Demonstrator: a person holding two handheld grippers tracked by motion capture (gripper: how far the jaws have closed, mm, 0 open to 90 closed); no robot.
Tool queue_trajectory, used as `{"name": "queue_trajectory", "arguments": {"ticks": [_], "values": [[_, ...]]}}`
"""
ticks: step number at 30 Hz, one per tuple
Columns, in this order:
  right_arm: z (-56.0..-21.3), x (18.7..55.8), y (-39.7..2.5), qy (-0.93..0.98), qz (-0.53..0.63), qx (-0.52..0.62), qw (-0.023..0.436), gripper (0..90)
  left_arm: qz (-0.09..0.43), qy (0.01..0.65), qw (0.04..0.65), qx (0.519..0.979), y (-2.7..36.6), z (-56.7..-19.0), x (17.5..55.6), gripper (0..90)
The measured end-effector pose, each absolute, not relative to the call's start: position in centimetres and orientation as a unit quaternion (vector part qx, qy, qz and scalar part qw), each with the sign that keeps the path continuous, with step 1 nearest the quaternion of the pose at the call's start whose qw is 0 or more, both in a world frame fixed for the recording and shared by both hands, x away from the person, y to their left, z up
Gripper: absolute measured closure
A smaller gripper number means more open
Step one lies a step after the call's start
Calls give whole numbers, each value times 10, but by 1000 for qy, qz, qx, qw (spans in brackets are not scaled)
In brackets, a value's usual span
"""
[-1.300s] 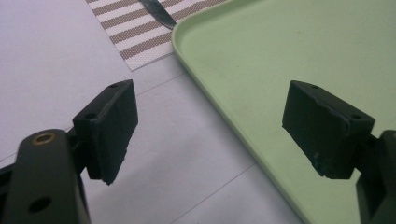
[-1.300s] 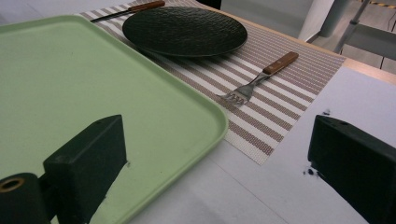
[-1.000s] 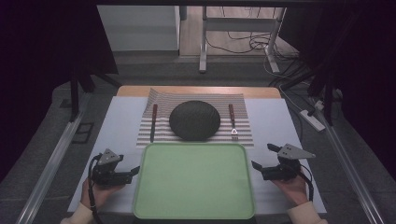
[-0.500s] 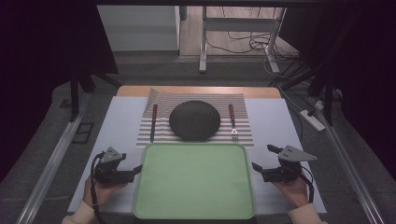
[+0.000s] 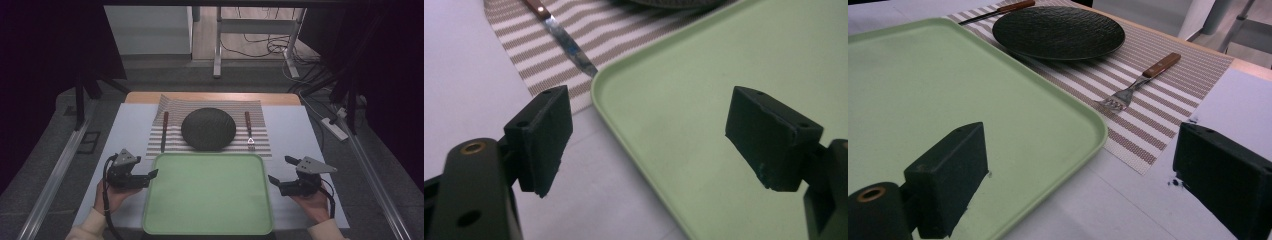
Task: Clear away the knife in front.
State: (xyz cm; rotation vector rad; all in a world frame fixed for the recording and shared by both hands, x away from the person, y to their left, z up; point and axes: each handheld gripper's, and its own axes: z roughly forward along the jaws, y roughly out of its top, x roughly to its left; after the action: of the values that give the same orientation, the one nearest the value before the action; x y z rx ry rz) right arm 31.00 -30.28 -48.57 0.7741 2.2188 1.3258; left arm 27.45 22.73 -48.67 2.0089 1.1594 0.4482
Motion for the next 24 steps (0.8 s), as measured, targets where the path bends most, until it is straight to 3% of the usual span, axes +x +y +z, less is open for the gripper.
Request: {"name": "queue_trajectory", "arguments": {"ticks": [24], "values": [[-490,311,-302,810,468,280,215,74,173,441,365,801,201,-477,336,226]]}}
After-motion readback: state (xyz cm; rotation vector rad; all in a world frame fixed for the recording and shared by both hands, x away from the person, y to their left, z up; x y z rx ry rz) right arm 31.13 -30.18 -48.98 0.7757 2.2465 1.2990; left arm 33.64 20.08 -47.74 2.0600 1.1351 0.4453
